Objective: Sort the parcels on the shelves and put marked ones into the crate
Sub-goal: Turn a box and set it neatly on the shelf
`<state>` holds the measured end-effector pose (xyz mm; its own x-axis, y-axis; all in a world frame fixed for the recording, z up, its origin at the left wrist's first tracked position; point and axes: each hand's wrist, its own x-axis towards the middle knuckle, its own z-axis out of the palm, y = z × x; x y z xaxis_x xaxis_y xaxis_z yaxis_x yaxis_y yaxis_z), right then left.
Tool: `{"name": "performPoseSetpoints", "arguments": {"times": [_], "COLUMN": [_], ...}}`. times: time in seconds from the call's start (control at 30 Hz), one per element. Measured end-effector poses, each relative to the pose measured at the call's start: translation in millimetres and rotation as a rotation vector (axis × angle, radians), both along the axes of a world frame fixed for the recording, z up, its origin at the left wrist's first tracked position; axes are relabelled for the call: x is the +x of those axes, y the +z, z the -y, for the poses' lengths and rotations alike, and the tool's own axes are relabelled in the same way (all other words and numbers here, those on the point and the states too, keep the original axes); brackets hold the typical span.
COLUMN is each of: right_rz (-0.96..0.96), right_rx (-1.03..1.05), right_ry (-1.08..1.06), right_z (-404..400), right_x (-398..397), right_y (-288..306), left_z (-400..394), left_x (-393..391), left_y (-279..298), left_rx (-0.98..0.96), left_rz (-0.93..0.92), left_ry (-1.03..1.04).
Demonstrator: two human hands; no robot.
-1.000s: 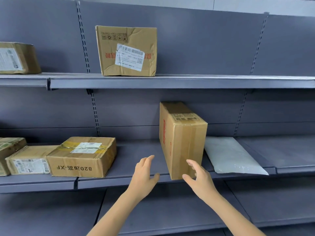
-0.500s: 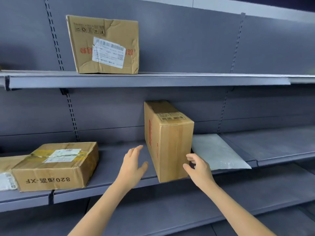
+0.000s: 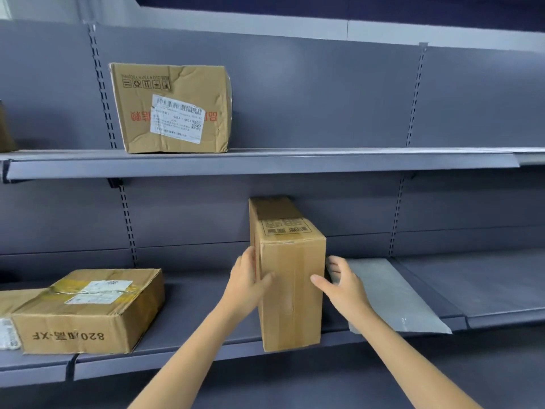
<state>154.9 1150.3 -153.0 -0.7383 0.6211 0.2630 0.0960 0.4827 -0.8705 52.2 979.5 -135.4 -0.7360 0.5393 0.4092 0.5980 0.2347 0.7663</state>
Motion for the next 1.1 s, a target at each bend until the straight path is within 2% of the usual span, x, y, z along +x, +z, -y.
{"name": "performPoseSetpoints", "arguments": {"times": [0.13, 0.27, 0.5, 0.67, 0.8, 1.0, 1.1], "right_rz": [0.095, 0.072, -0.120, -0.271, -0.343, -0.395, -0.378], "right_rx": [-0.131, -0.153, -0.239, -0.546, -0.778, -1.018, -1.023], "right_ry": [0.162, 0.185, 0.221, 0.252, 0.292, 0.329, 0.306], "right_z": [2, 7, 29, 51, 64, 64, 62], "right_x": [-13, -23, -20, -13, -6, 2, 5], "right_y": [-4, -15, -18, -19, -31, -54, -64], "left_z": [-12, -14, 13, 30, 39, 50, 54], "left_x": [7, 13, 12, 10, 5, 11, 12], "left_y": [-34, -49, -29, -7, -7, -11, -24], "left_rx": [0.057, 0.164, 0.205, 0.096, -0.068, -0.217, -0.255], "left_rz": [0.298, 0.361, 0.159, -0.097, -0.260, -0.305, -0.255], "left_ry": [-0.010, 0.035, 0.067, 0.071, 0.101, 0.013, 0.014]}}
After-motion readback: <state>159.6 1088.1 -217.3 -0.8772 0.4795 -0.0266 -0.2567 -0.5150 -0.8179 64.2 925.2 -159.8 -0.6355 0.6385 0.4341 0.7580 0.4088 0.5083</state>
